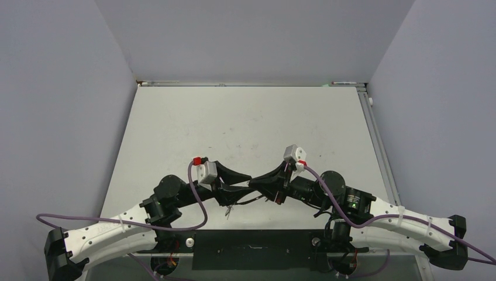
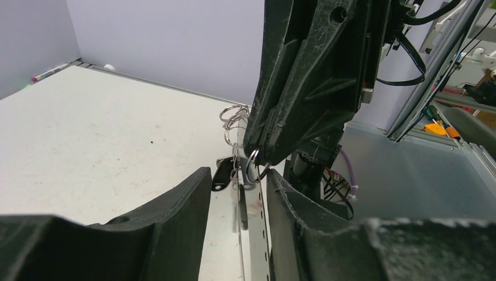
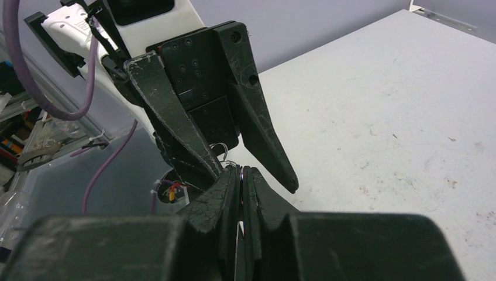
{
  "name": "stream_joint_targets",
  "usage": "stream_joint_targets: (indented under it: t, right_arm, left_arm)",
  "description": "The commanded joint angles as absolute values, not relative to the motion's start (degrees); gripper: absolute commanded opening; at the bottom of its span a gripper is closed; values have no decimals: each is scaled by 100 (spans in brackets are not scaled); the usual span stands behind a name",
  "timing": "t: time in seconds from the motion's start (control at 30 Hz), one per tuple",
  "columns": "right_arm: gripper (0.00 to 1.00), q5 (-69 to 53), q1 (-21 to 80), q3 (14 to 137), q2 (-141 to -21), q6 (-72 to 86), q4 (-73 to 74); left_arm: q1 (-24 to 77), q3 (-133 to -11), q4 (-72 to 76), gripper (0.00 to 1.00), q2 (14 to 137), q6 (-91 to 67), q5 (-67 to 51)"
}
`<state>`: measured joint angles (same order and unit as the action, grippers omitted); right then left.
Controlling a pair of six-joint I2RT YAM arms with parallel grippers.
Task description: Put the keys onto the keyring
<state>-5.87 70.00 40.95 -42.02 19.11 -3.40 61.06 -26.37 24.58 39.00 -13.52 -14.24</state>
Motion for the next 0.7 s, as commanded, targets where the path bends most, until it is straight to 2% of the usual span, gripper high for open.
stream_joint_targets:
  t: [0.0,0.13,0.3,0.37,0.47,0.67]
  right_arm:
    - [5,-1022,7073,4285,-4113,2014,-839]
    - [5,-1175,7075,4289,-4113,2012,-852]
    - [5,-1350,7072,4289,-4169,2014,-895]
    - [5,-1398,7083,4281,-4193,2026,-922]
    - [5,-1424,7083,4263,-4210,2030,-940]
    - [7,-1185,7082,4374,-4211,2055,-755]
  left_arm:
    - [6128,-2628,2990,37,3806,-1381,-1545]
    - [6135,-2588,3082,35,3796,-1386,-1766]
    - [6160,-2505,3323,28,3801,-1442,-1950]
    - [6182,-2467,3444,21,3812,-1482,-2028]
    - [6249,-2426,3542,1,3802,-1498,-2019]
    - [6346,-2331,3496,0,3584,-1415,-1585]
